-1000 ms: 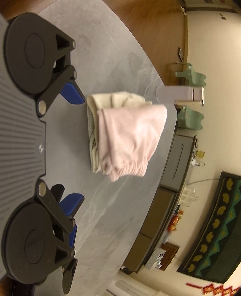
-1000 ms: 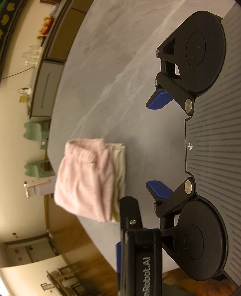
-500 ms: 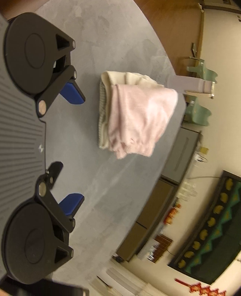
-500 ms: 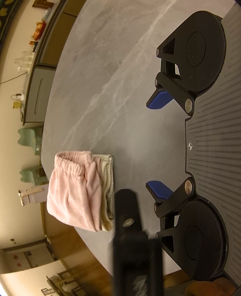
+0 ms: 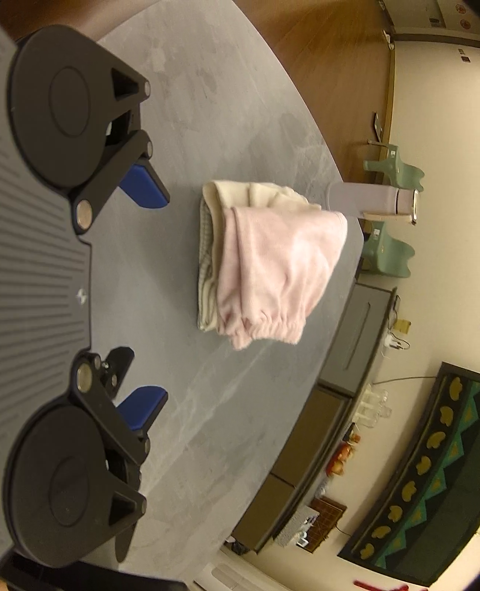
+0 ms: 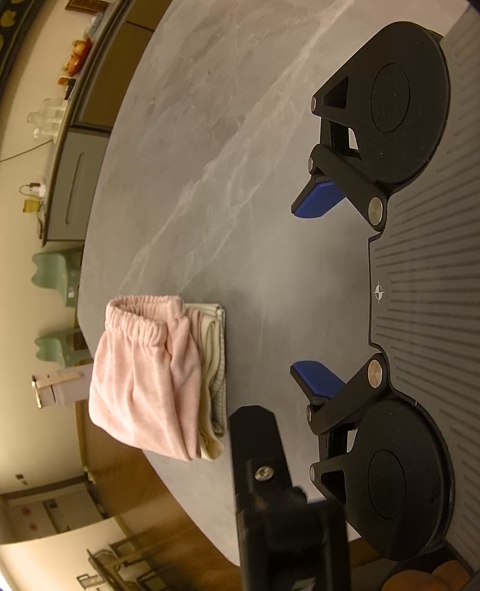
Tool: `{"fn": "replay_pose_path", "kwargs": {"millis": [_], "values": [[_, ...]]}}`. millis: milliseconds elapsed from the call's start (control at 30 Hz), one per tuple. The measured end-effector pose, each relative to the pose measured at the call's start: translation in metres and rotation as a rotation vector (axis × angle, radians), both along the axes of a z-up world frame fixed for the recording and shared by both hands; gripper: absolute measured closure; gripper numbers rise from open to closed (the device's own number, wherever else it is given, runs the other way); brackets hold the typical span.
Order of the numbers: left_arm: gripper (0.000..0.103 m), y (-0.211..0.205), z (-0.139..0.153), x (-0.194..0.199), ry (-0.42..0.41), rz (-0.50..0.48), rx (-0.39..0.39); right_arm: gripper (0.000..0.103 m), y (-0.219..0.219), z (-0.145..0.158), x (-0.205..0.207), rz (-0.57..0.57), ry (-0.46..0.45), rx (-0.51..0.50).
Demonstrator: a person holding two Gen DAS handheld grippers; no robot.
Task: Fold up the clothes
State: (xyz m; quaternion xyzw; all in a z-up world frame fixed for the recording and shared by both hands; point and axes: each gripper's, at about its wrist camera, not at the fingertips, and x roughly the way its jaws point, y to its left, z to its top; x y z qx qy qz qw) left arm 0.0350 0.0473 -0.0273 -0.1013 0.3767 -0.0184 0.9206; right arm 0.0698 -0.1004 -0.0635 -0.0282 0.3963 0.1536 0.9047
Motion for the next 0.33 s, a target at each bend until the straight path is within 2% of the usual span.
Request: {"fn": "replay_pose_path", "kwargs": {"millis": [200, 333], "values": [[0.000, 0.0017, -0.0034, -0.0016, 0.019, 0.007, 0.026, 0.014, 0.0004, 0.0011, -0.0012, 0.010, -0.002, -0.004], [0.000, -0.0039, -0.0018, -0.0039, 0.010, 0.006, 0.083, 0.014, -0.0001, 0.0020, -0.0027, 0.011, -0.004, -0.002]]}}
